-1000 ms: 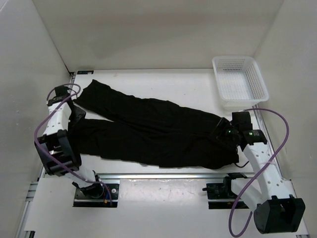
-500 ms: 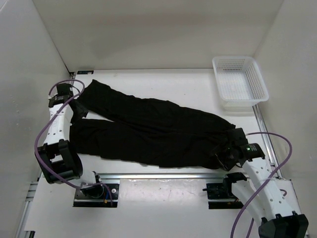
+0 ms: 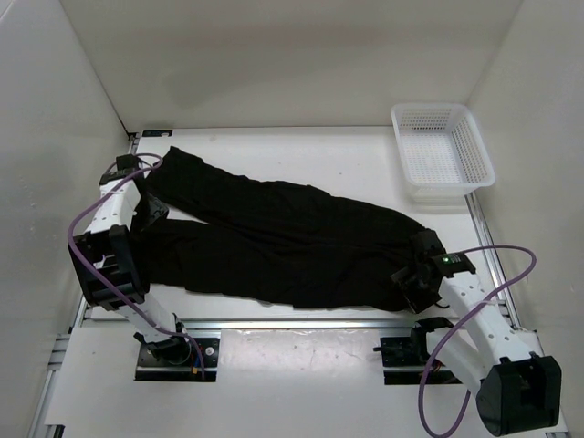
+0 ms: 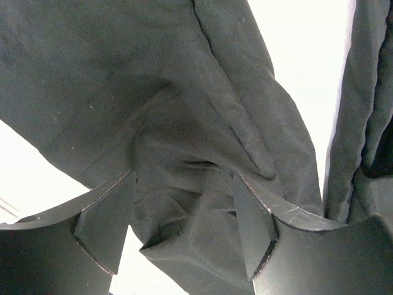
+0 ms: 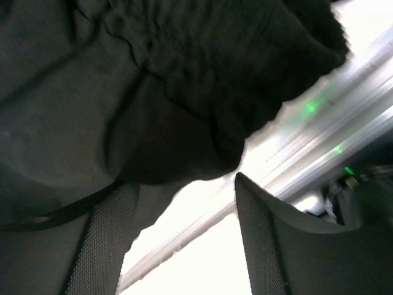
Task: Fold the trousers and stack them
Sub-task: Fold the trousers
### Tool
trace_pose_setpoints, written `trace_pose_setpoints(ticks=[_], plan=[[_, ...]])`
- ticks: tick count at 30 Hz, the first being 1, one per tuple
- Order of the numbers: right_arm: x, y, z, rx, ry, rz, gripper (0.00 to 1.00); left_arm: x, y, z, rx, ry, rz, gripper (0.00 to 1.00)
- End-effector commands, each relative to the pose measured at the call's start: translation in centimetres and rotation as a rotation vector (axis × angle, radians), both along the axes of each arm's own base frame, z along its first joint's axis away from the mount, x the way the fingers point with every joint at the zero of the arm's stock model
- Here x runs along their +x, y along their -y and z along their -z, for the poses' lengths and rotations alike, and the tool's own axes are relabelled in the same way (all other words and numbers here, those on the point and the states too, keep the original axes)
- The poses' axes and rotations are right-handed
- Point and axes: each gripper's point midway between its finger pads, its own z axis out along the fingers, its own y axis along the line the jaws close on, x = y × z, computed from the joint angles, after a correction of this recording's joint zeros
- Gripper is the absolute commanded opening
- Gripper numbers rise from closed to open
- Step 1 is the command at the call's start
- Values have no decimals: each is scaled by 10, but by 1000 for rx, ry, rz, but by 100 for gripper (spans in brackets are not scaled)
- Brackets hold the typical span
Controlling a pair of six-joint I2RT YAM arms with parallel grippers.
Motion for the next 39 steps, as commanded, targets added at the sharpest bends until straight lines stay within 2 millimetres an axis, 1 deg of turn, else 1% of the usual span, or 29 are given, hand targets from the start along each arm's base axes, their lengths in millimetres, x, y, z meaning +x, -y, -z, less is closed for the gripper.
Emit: trace_pose_setpoints(ticks=[1, 3, 4, 5, 7, 9, 10, 12, 14, 16, 17, 19, 23, 24, 25, 26, 27, 28, 29, 30, 31, 32, 33, 34, 35, 36, 37, 38, 39], plan=[[15, 3, 11, -18, 72, 52, 65, 9, -5, -19, 39, 55, -14, 75], [22, 2, 17, -10, 95, 62, 56, 6, -5, -15, 10, 54, -32, 75], [18, 2, 26, -15, 77, 61, 52, 3, -8, -15, -15, 54, -61, 74], [21, 3, 28, -20, 92, 63, 48, -1, -9, -8, -32, 37, -73, 74], [30, 4, 32, -25, 136, 51, 36, -8, -18, -5, -53, 33, -109, 73], [41, 6, 26, -35, 197, 45, 21, -14, -25, -6, -42, 30, -123, 73], [40, 6, 26, -40, 196, 29, 15, -22, -32, -3, -32, 9, -147, 73], [39, 7, 26, -46, 195, 8, 0, -26, -36, -8, -26, 23, -165, 73], [43, 10, 22, -66, 210, 6, 0, -27, -36, -7, -43, 29, -172, 70], [45, 10, 23, -72, 210, -13, 0, -23, -33, 3, -79, 6, -166, 66], [44, 10, 25, -74, 199, -14, 0, -16, -30, 5, -92, 16, -179, 63], [48, 9, 23, -72, 207, -13, 0, -10, -27, 22, -111, -21, -194, 57], [51, 9, 18, -75, 207, -22, 0, 7, -14, 34, -126, -30, -206, 55], [54, 8, 13, -73, 226, -30, 0, 19, -9, 30, -121, -15, -179, 55], [49, 9, 14, -77, 210, -31, 0, 25, -6, 38, -127, -33, -175, 55], [53, 11, 8, -84, 240, -25, 0, 31, -5, 40, -118, -36, -165, 55], [51, 11, 7, -85, 238, -25, 0, 46, -5, 36, -112, -11, -153, 55], [52, 13, 6, -93, 248, -21, 0, 55, -2, 38, -112, -12, -138, 55], [53, 13, 4, -90, 260, -21, 0, 60, 0, 53, -116, -47, -118, 55], [51, 13, 4, -92, 251, -21, 0, 78, 1, 46, -112, -27, -103, 55], [51, 13, 4, -92, 251, -21, 0, 80, 4, 48, -115, -52, -85, 55], [51, 13, 4, -92, 251, -21, 0, 84, 3, 58, -120, -79, -86, 55], [50, 13, 6, -94, 243, -22, 0, 98, 5, 51, -114, -51, -71, 55], [50, 13, 6, -94, 242, -22, 0, 105, 9, 51, -109, -46, -43, 55], [49, 14, 8, -97, 229, -23, 0, 112, 5, 50, -93, -37, -45, 55], [48, 14, 10, -99, 217, -24, 0, 117, 5, 55, -66, -49, -25, 55], [48, 14, 10, -99, 217, -24, 0, 128, 7, 49, -51, -30, -15, 55], [50, 14, 11, -99, 217, -24, 0, 131, 6, 48, -50, -36, -5, 55], [50, 14, 11, -99, 217, -24, 0, 129, 5, 56, -47, -69, -7, 55]])
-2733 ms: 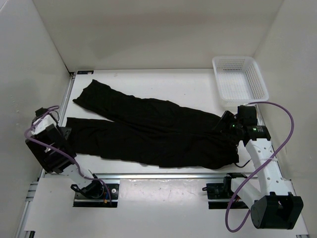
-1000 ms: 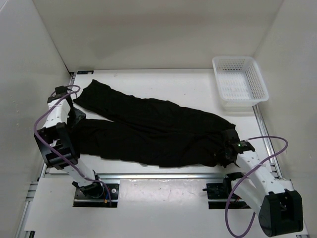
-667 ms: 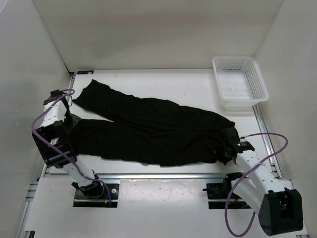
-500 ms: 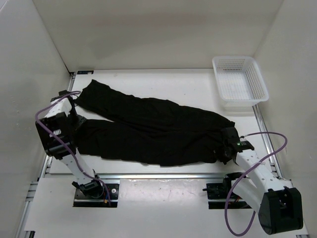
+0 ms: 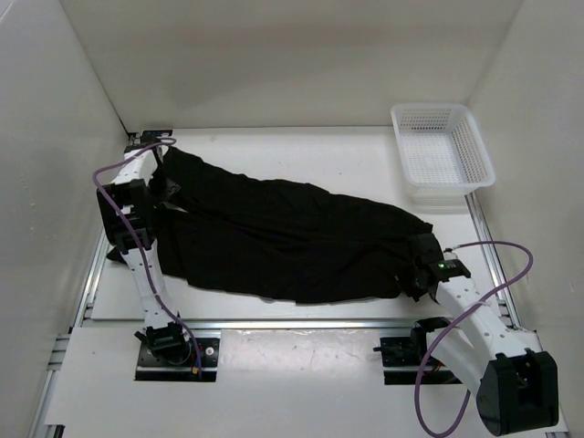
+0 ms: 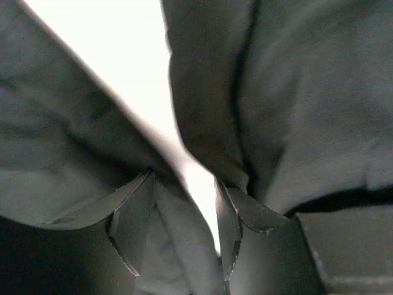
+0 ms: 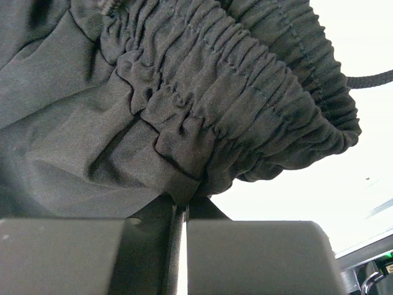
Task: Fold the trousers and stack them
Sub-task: Fold the trousers
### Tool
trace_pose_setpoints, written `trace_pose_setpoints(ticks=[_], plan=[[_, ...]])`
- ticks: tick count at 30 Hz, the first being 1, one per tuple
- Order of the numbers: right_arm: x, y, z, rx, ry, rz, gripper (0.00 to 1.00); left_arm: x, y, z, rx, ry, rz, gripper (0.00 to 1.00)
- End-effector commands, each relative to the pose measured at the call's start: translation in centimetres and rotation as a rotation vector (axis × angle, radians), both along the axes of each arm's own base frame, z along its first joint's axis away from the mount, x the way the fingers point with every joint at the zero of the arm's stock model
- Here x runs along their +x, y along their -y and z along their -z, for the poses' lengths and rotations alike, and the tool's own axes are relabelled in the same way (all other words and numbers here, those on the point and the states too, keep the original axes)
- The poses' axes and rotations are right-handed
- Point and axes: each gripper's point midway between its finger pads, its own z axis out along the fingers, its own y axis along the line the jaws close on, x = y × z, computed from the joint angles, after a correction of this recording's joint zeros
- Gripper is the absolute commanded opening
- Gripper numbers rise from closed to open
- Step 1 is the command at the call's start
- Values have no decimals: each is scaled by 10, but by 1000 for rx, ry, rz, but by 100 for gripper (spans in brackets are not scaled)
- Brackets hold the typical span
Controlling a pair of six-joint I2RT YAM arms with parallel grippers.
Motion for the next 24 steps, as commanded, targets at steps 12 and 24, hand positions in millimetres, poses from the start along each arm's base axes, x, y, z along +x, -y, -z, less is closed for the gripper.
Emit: trace_pose_setpoints(ticks=[12, 24], plan=[[19, -1, -10, -21, 27, -12, 0, 66, -21, -167, 181, 326, 101, 63], [27, -9, -16, -4, 41, -82, 0, -111, -107, -77, 98, 31, -326, 64]])
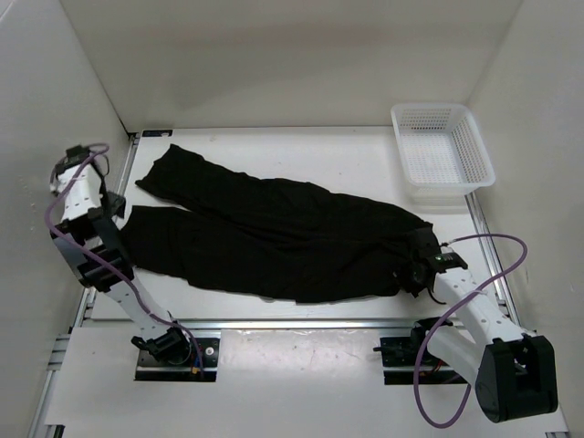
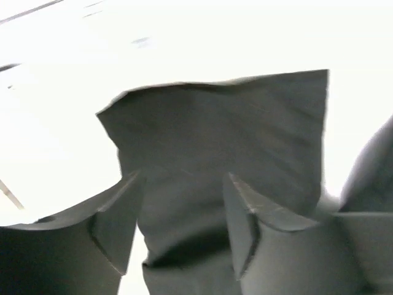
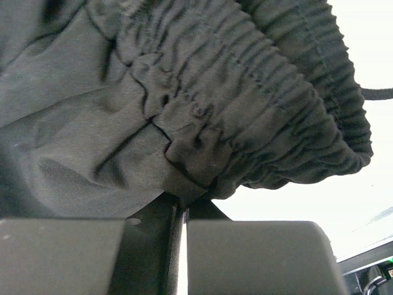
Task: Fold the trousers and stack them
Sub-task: Fold the trousers
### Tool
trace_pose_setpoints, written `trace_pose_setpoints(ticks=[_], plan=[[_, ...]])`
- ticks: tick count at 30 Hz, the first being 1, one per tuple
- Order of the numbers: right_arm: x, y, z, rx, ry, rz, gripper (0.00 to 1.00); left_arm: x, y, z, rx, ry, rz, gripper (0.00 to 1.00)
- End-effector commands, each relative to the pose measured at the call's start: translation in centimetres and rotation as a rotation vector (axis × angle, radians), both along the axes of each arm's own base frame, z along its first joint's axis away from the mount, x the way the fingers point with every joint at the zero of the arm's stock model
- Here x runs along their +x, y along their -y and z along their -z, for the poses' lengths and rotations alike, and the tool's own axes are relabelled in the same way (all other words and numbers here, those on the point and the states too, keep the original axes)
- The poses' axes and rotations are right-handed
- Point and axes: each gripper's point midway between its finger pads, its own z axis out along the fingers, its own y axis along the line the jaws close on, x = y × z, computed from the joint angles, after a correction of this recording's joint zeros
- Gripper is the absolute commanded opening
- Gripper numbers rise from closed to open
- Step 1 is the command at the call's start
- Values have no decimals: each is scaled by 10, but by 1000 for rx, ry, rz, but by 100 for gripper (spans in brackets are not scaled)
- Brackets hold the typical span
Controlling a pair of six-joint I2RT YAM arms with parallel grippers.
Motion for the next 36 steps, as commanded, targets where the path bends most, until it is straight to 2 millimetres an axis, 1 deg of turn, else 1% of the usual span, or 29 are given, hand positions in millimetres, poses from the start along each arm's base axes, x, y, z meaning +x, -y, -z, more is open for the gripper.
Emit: trace_pose_setpoints(ticks=[1, 2, 3, 4, 5, 6, 7, 8, 9, 12, 13, 15, 16, 18, 19, 20, 21, 22, 23, 25, 27, 28, 30, 31, 33, 34, 35, 36], plan=[[20, -6, -19, 6, 70, -41, 0, -27, -14, 33, -34, -76, -60, 66], [20, -6, -19, 6, 70, -41, 0, -34, -19, 33, -25, -76, -79, 74], [20, -6, -19, 6, 70, -41, 0, -47, -26, 42, -32, -95, -94, 74], [20, -6, -19, 6, 70, -41, 0, -54, -31, 45, -31, -95, -105, 76], [23, -6, -23, 9, 88, -41, 0, -57, -30, 51, -62, -84, -101, 76], [23, -8, -23, 18, 87, -44, 0, -67, -36, 59, -69, -97, -117, 76], [23, -8, -23, 18, 87, -44, 0, -70, -40, 59, -69, -97, -129, 76], [23, -8, -23, 18, 87, -44, 0, -75, -37, 72, -92, -136, -119, 76], [23, -8, -23, 18, 87, -44, 0, -74, -37, 76, -113, -127, -114, 74], [22, -10, -22, 26, 76, -48, 0, -78, -31, 87, -139, -148, -112, 69], [22, -10, -22, 26, 76, -48, 0, -79, -25, 93, -161, -159, -101, 62], [23, -10, -23, 28, 85, -48, 0, -78, -16, 99, -172, -180, -80, 56], [23, -10, -25, 29, 94, -48, 0, -73, -8, 103, -164, -199, -60, 54], [23, -10, -25, 33, 94, -40, 0, -68, 0, 106, -138, -223, -31, 51], [23, -10, -25, 33, 94, -40, 0, -63, 0, 103, -106, -225, -30, 51], [24, -9, -25, 25, 96, -36, 0, -57, 8, 103, -102, -227, 1, 51], [26, -9, -28, 26, 105, -36, 0, -58, 7, 103, -95, -228, -12, 46], [26, -9, -28, 27, 105, -36, 0, -57, 12, 101, -100, -221, -2, 38], [24, -9, -27, 25, 96, -36, 0, -57, 12, 102, -100, -218, -10, 29], [26, -7, -32, 21, 120, -33, 0, -56, 15, 96, -104, -199, -8, 11], [21, -6, -27, 13, 100, -41, 0, -53, 22, 91, -95, -188, 15, 11], [21, -6, -27, 13, 100, -41, 0, -50, 22, 82, -73, -167, 23, 10], [18, -5, -26, 11, 88, -41, 0, -46, 27, 71, -55, -144, 63, 10], [18, -5, -26, 11, 88, -41, 0, -47, 28, 60, -44, -123, 63, 10], [19, -3, -31, 1, 105, -36, 0, -36, 20, 32, -3, -73, 80, 10], [17, -1, -34, -9, 103, -32, 0, -36, 20, 15, 7, -53, 80, 10], [20, 4, -42, -34, 133, -32, 0, -23, 14, -12, 42, 9, 87, 10], [21, 7, -47, -45, 146, -26, 0, -19, 12, -27, 57, 36, 87, 10]])
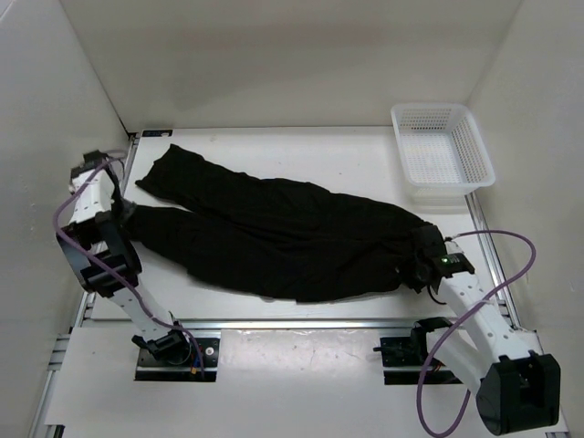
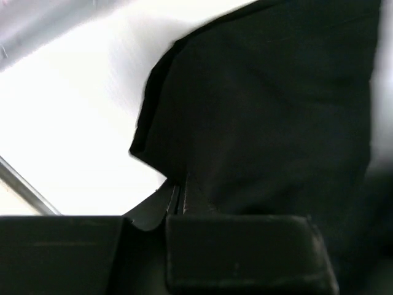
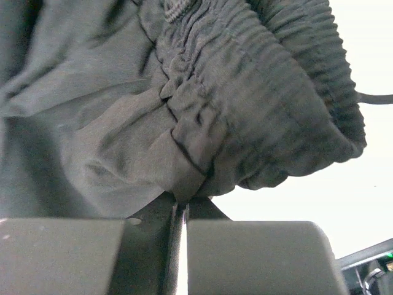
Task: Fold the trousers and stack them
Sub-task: Fold the trousers
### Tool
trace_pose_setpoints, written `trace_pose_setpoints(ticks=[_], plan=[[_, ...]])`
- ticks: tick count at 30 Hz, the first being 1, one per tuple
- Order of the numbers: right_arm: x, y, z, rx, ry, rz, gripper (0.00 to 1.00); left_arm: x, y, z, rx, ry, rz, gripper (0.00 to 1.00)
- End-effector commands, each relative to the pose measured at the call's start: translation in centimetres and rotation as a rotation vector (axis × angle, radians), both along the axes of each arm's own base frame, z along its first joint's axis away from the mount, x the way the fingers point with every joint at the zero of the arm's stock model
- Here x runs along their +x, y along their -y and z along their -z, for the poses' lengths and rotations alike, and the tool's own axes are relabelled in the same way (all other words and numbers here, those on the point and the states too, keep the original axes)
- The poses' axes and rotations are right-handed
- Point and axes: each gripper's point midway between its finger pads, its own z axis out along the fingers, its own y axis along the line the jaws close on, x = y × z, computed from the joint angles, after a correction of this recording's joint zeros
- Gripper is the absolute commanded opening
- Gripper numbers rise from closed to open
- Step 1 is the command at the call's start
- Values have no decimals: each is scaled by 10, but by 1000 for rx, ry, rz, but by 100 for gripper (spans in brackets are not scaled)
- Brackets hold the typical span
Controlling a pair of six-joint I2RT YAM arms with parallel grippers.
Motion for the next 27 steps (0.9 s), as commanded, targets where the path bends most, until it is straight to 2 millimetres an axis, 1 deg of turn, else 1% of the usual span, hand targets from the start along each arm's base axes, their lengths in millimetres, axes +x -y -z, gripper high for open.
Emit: trace_pose_setpoints(ticks=[1, 2, 3, 4, 5, 6, 7, 9, 10, 11, 12, 13, 14, 15, 16, 17, 18, 19, 20, 21, 22, 23, 24, 25, 26, 27], plan=[[10, 12, -31, -71, 81, 1, 0, 29, -17, -98, 133, 234, 13, 10], [11, 15, -38, -80, 106, 8, 0, 36, -14, -109, 120, 266, 30, 10], [16, 16, -50, -86, 135, 16, 0, 49, -17, -138, 144, 348, 49, 10], [13, 19, -53, -103, 126, 11, 0, 56, -16, -150, 141, 388, 69, 10], [15, 23, -61, -118, 149, 22, 0, 65, -11, -159, 115, 427, 98, 10], [19, 24, -74, -123, 184, 31, 0, 76, -14, -181, 136, 487, 114, 10], [19, 27, -78, -141, 186, 30, 0, 80, -14, -187, 135, 499, 131, 10], [22, 31, -89, -162, 209, 35, 0, 96, -13, -191, 126, 519, 163, 10], [28, 35, -102, -185, 242, 35, 0, 107, -11, -206, 139, 558, 196, 10], [30, 36, -106, -192, 248, 41, 0, 119, -8, -199, 125, 551, 223, 10], [31, 38, -109, -208, 246, 36, 0, 126, -6, -200, 126, 548, 242, 10], [36, 39, -119, -214, 265, 44, 0, 139, -1, -216, 141, 592, 279, 10], [40, 42, -120, -236, 256, 54, 0, 144, 2, -214, 134, 586, 288, 10], [45, 43, -125, -243, 266, 61, 0, 156, 2, -202, 126, 566, 307, 10], [53, 44, -134, -245, 286, 65, 0, 162, 9, -199, 109, 565, 325, 10], [61, 45, -134, -264, 276, 63, 0, 172, 9, -207, 112, 596, 343, 10], [69, 43, -138, -261, 286, 64, 0, 185, 13, -191, 79, 581, 361, 10], [76, 44, -141, -278, 290, 59, 0, 193, 16, -188, 55, 593, 384, 10], [85, 45, -142, -299, 273, 65, 0, 205, 22, -196, 55, 626, 415, 10], [92, 44, -144, -303, 275, 59, 0, 211, 30, -191, 37, 623, 434, 10], [99, 45, -146, -315, 278, 67, 0, 222, 32, -172, 20, 598, 441, 10], [106, 44, -144, -325, 254, 55, 0, 230, 38, -174, 24, 613, 455, 10], [113, 46, -144, -344, 260, 67, 0, 235, 38, -167, 13, 610, 459, 10], [119, 45, -144, -343, 264, 69, 0, 243, 41, -152, 1, 594, 466, 10], [126, 46, -141, -362, 250, 63, 0, 250, 41, -149, -4, 608, 472, 10], [127, 46, -136, -366, 233, 60, 0, 256, 47, -148, -11, 624, 488, 10]])
